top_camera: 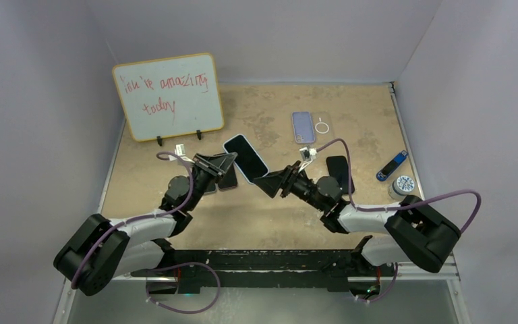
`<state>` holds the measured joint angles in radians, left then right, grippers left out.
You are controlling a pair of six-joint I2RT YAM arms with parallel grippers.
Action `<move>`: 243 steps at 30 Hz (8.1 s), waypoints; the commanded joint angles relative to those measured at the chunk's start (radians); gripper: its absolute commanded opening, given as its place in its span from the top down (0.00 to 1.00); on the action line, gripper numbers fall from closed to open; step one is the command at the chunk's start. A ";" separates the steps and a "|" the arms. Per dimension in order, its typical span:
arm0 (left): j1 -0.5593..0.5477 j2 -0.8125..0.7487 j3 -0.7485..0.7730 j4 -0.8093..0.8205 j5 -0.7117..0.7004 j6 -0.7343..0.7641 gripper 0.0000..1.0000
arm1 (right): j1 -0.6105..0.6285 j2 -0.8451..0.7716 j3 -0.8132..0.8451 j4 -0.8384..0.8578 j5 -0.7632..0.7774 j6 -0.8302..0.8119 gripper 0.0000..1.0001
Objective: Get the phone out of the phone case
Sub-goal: Pick up the phone at the center of the board, then remove the phone case from the phone.
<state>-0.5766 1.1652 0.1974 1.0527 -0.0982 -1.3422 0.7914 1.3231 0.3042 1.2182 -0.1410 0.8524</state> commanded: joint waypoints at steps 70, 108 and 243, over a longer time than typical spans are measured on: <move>0.001 0.078 -0.029 0.373 0.242 0.069 0.57 | 0.051 0.172 0.101 0.412 -0.309 -0.016 1.00; 0.001 -0.040 -0.017 0.058 0.204 -0.092 1.00 | 0.055 0.174 0.038 0.257 -0.140 -0.497 0.68; 0.158 0.016 0.271 -0.043 1.047 0.202 1.00 | -0.023 -0.036 0.355 -0.734 -0.550 -1.283 0.97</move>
<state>-0.3874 1.2194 0.4171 0.9195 0.8967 -1.0588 0.7654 1.3014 0.6678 0.3218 -0.7246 -0.4538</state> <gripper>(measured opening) 0.173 0.019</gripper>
